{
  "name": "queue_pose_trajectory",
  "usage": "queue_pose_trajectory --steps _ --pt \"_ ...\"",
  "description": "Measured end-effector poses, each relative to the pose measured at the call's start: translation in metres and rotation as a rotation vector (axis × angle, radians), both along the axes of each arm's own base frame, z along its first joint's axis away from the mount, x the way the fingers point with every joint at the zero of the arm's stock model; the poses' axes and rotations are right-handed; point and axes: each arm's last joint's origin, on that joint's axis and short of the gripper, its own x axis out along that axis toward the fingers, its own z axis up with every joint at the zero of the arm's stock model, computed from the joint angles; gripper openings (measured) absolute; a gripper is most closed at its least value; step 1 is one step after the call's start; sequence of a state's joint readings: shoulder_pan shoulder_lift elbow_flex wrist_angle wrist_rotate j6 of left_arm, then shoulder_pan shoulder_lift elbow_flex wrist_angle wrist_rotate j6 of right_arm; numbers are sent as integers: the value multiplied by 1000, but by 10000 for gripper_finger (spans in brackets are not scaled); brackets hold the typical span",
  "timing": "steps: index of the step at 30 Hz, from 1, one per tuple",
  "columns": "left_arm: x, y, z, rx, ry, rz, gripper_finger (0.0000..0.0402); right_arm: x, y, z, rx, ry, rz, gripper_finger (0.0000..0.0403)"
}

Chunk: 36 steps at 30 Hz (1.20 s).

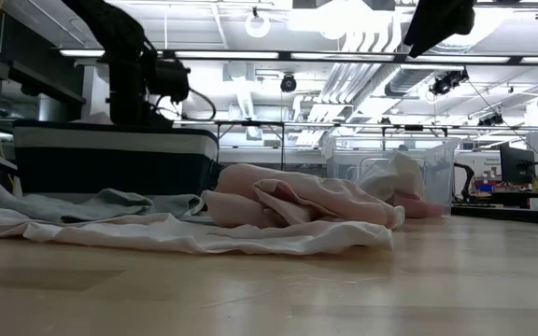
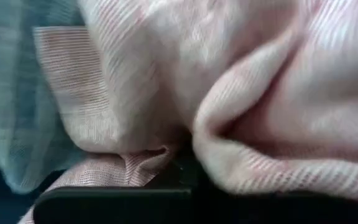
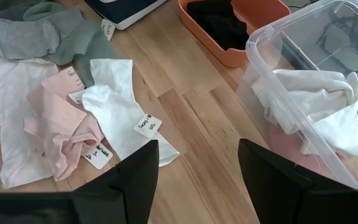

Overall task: Pick & Place Cloths
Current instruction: Put the pink blouse into the blue organizer, then put the white sock into the orange bin

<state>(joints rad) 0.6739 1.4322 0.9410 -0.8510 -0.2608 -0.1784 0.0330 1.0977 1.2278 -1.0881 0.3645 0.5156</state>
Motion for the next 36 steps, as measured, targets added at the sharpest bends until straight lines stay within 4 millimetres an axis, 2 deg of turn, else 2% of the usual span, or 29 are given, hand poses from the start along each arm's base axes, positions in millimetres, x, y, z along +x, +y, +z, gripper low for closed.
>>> queue_pose_trajectory --steps 5,9,12,20,25,29,36 --pt "-2 -2 26 54 -62 -1 0 0 0 0 1 0 -1 212" --pt "-8 -6 39 73 -84 -4 13 0 0 0 1 0 -1 212" --pt "-13 -10 50 81 -84 -13 46 0 0 0 0 0 0 212" --pt "-21 -17 95 127 -164 -19 175 0 0 0 -1 1 3 212" --pt "-32 -28 119 146 -262 -38 212 3 1 -2 7 8 31 212" --pt "-41 -43 132 175 -328 -67 213 10 7 -18 11 8 119 212" --pt "-42 -76 147 225 -455 -169 213 24 25 -65 12 -32 313 212"
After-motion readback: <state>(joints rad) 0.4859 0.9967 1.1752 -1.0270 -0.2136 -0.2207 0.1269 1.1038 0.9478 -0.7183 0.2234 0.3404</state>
